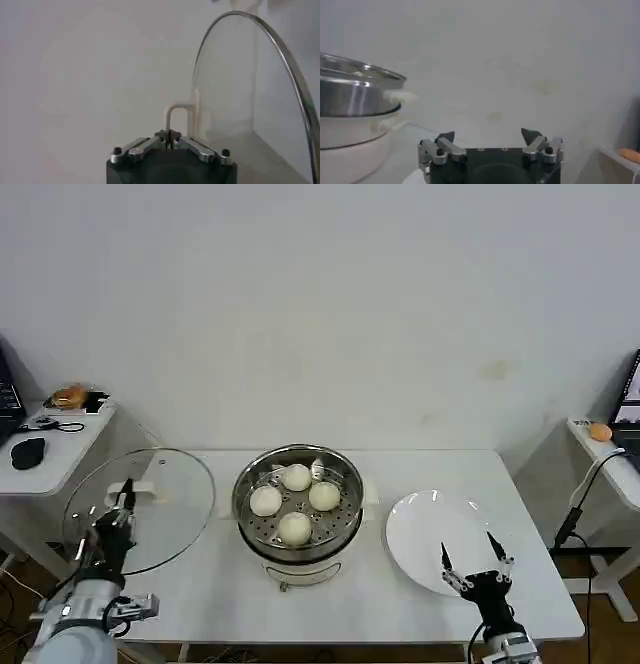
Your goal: Take steamed baozi put them in steamer then cover it.
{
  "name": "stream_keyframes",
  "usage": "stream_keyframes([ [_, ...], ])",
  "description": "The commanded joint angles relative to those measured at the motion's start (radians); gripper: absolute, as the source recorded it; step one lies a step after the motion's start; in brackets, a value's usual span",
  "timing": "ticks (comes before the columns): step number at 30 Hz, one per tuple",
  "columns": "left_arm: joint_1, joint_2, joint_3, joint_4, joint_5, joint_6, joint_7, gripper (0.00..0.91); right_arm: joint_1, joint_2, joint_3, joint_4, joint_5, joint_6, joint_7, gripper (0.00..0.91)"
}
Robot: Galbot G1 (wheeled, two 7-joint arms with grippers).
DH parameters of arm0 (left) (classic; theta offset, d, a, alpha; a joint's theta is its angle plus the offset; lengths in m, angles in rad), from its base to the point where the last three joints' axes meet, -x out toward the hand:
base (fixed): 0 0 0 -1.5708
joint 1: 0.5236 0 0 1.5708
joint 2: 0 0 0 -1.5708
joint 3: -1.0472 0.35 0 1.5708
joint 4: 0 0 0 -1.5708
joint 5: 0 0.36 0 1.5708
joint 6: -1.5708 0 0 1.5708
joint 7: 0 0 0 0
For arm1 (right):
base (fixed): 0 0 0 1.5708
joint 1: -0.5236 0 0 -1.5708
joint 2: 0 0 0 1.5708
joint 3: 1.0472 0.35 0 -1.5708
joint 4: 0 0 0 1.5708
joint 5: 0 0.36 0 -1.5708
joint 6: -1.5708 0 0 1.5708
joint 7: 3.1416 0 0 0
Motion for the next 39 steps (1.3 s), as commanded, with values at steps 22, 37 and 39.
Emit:
stream_keyframes([
  [22, -0.402, -0.196, 0.522, 0.085, 0.182, 0.146, 0.221, 0.000, 0.005, 0.059, -0.047, -0.045, -0.094, 0.022, 0.009, 0.907],
  [37, -0.450, -0.274, 0.597, 0.203, 0.249, 0.136, 0.216, 0.000, 0.013, 0.059, -0.050, -0.066, -0.095, 0.026, 0.010, 0.907],
  [39, -0.456, -0.277, 0.596, 0.210, 0.254, 0.135, 0.217, 0.000, 0.013, 0.059, -0.049, -0.066, -0.095, 0.026, 0.010, 0.907],
])
